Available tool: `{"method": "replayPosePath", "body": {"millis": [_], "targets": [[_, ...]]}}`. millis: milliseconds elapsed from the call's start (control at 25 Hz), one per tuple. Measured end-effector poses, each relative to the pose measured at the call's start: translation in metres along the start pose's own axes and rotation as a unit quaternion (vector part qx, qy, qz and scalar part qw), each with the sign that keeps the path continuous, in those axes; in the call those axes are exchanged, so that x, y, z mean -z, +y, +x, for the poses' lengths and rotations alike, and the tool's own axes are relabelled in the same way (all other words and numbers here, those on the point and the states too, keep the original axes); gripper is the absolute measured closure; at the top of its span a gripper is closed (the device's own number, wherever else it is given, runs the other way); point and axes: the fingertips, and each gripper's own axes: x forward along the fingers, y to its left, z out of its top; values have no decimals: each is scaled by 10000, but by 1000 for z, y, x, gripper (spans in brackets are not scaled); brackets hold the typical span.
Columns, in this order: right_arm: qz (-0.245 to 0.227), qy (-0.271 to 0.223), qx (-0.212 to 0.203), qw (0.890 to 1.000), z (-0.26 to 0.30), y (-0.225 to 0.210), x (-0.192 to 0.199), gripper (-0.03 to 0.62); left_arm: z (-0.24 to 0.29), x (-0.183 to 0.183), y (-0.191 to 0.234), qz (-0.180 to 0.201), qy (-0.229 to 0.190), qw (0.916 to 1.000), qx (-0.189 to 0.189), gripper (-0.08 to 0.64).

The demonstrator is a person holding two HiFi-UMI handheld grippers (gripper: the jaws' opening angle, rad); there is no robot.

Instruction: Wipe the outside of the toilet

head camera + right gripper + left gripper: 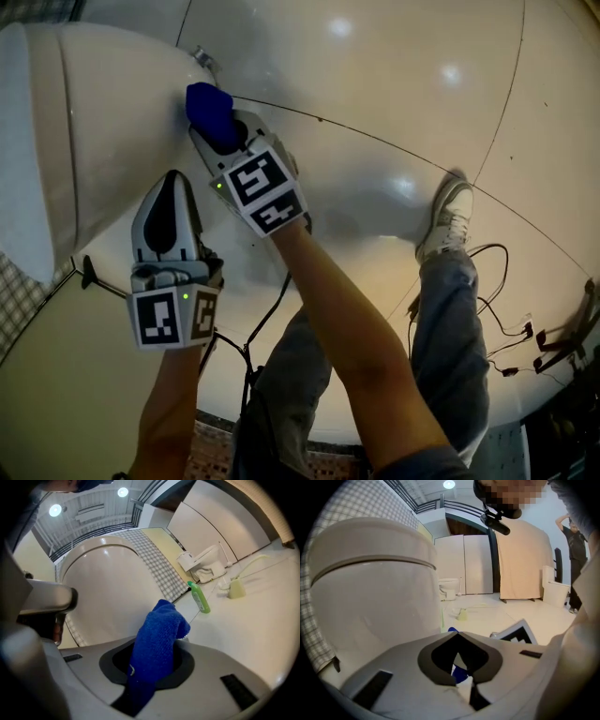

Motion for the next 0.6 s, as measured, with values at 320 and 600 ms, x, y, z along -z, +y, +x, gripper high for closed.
{"method": "replayPosePath", "body": {"millis": [320, 600], "targets": [[542, 150, -329, 9979, -29, 86, 52, 516, -24, 15, 20, 70, 242, 9992, -311, 548], [494, 41, -180, 9986, -32, 62, 55, 517, -19, 25, 19, 68, 302, 9988, -380, 548]]}}
